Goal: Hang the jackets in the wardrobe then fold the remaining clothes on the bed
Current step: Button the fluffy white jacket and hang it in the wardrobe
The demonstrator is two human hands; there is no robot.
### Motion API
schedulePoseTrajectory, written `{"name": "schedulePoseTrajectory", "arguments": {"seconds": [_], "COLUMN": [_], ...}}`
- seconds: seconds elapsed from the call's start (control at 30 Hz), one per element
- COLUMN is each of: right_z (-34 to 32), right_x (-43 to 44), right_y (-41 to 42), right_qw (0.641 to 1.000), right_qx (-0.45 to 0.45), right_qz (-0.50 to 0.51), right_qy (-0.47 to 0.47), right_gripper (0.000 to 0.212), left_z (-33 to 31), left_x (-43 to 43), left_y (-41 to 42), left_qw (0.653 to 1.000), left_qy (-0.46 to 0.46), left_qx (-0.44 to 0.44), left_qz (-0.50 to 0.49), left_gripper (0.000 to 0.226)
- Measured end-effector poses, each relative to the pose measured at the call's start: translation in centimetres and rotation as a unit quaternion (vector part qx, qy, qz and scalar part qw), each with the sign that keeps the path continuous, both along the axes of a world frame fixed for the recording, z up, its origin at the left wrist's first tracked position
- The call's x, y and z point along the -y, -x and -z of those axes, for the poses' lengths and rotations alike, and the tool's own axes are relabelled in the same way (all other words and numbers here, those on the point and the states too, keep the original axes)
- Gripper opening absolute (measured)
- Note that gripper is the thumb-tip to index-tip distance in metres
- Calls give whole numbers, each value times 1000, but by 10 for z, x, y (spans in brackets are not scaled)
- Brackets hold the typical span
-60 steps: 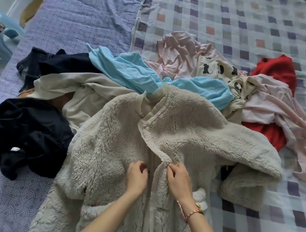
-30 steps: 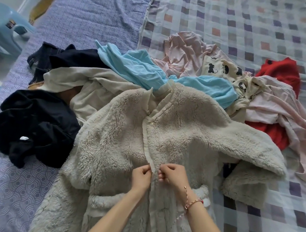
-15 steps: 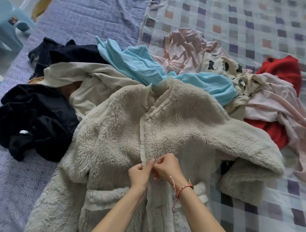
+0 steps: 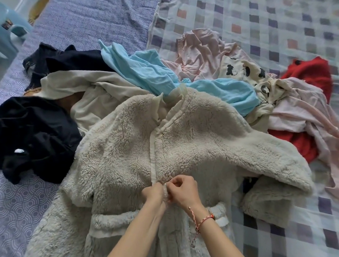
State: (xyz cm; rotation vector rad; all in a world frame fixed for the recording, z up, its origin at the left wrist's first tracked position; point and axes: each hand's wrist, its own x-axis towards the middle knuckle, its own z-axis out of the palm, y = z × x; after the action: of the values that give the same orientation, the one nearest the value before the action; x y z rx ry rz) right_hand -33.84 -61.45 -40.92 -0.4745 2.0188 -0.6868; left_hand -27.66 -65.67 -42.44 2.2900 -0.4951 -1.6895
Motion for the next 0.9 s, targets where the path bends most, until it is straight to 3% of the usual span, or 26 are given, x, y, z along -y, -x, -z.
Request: {"name": "schedulePoseTrajectory", "arguments": {"seconds": [0.1,0.2,0.33,0.43,0.5,0.6,0.7,0.77,0.83,0.9], "right_z": [3,6,10,10,9,-2,-5,-3,-2,-3], "right_x": [-8,-15,-23,-28,-27,-15,-6,-4,-5,-11], "right_y": [0,-8,-16,-18,-13,-2,5,4,1,-2], "right_qw": [998,994,991,991,994,971,981,978,953,932], "right_qx": [-42,-75,-93,-86,-15,198,188,198,266,297], "right_qz": [-30,-47,-27,15,67,125,45,67,146,206], "right_qy": [29,66,91,100,90,58,10,-1,1,25], "right_gripper": [27,11,10,10,15,19,27,29,27,25], "left_z": [1,0,-1,9,16,15,5,2,7,11], "left_x": [4,5,7,10,9,0,-7,-10,-10,-14], "left_y": [-14,-25,-12,-6,-11,-22,-29,-32,-35,-45], "left_qw": [992,977,999,990,983,979,980,978,980,952], "left_qy": [22,51,0,-72,-107,-109,-51,-16,64,152], "left_qx": [-41,-25,-19,-78,-123,-166,-191,-210,-150,-60], "left_qz": [118,205,28,-88,-86,-44,-16,4,117,259], "left_gripper": [31,31,24,17,14,21,22,23,23,22]}}
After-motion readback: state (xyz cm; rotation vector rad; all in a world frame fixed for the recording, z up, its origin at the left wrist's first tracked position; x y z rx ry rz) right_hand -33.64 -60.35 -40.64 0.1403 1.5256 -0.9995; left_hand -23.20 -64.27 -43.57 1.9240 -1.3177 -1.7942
